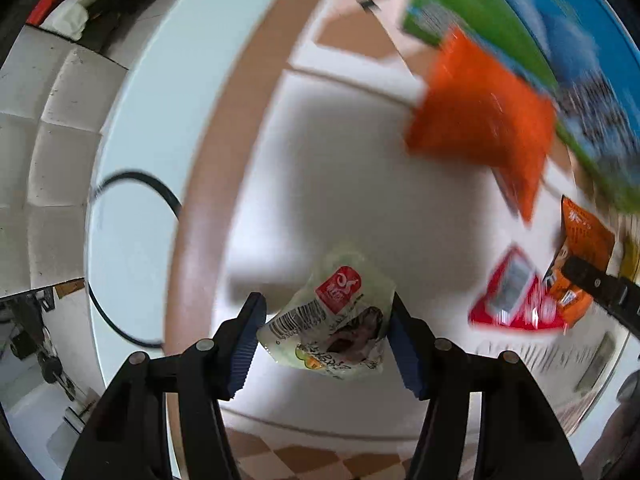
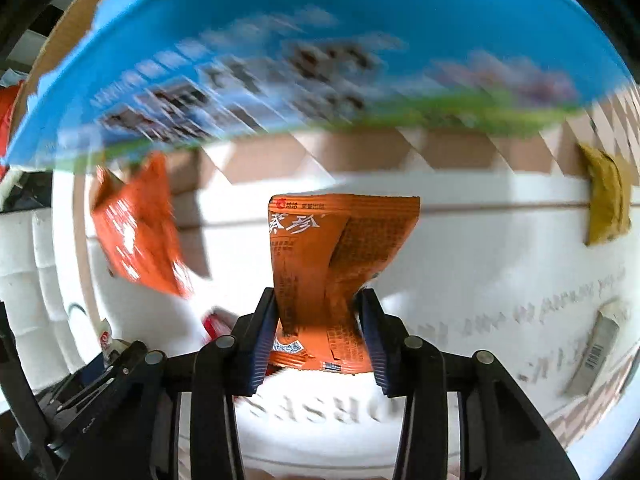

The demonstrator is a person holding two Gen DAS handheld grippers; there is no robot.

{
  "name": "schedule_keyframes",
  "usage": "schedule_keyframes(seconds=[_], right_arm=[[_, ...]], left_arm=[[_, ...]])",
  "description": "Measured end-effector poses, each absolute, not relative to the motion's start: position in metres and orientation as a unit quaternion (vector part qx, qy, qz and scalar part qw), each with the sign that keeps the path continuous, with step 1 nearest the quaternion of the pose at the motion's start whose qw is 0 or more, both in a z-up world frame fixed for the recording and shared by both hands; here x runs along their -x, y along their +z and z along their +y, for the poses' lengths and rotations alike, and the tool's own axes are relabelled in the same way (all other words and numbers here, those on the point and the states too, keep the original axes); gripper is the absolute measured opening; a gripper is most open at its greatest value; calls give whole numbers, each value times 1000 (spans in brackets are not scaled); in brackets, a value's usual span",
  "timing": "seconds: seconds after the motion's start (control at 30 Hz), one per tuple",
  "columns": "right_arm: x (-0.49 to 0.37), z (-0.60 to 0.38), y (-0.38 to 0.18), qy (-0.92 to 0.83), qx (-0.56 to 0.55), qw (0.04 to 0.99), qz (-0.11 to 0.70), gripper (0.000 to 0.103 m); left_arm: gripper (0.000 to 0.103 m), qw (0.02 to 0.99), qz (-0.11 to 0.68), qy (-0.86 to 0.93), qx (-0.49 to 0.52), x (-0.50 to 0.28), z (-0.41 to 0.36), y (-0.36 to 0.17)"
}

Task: Organize snacks
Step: 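Grasp the orange chip bag with the right tool while the left tool grasps the small white-red pack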

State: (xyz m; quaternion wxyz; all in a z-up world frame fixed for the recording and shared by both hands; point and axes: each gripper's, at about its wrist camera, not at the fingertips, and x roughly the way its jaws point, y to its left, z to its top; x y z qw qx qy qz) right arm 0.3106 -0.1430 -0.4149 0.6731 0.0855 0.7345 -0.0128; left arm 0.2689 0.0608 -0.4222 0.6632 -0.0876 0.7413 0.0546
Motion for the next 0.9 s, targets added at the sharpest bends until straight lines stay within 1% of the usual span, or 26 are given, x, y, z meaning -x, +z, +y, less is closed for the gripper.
schedule_keyframes(seconds=[0.2,0.4,0.47,0.5,0.57,0.6,0.63,0.73,0.8,0.83,0.87,0.9], right_arm=[[-270,-168,-418,-12,-71,650,757,44],[-241,-185,-421,-18,-85,636,767,44],[-240,-188,-423,-24,-90,635,767,51],[-239,-189,-425,-26,-94,634,767,51],[-236,-196,-428,-32,-90,633,768,56],[-237,-197,-431,-33,-88,632,769,56],[-240,-190,-438,-36,-81,631,771,59],[-241,-184,-439,-43,-69,634,769,60],[-239,-174,-440,-51,-67,637,767,59],[-239,-174,-440,-54,-64,638,765,56],[-240,-171,-438,-55,-61,642,762,50],[-238,-176,-437,-56,-59,645,759,48]], left_arm=[[57,655,754,20,51,-239,22,-423],[57,659,751,13,26,-234,3,-421],[57,658,752,13,26,-235,-1,-423],[58,658,753,13,26,-236,-2,-423],[59,657,753,14,25,-239,-1,-423],[59,658,753,15,25,-238,-2,-424],[60,658,753,15,23,-239,-4,-424],[58,659,752,16,24,-238,-8,-423],[58,660,751,16,24,-229,-3,-424],[57,660,750,15,23,-229,2,-425],[57,661,750,15,23,-229,4,-424],[56,662,749,16,22,-227,3,-424]])
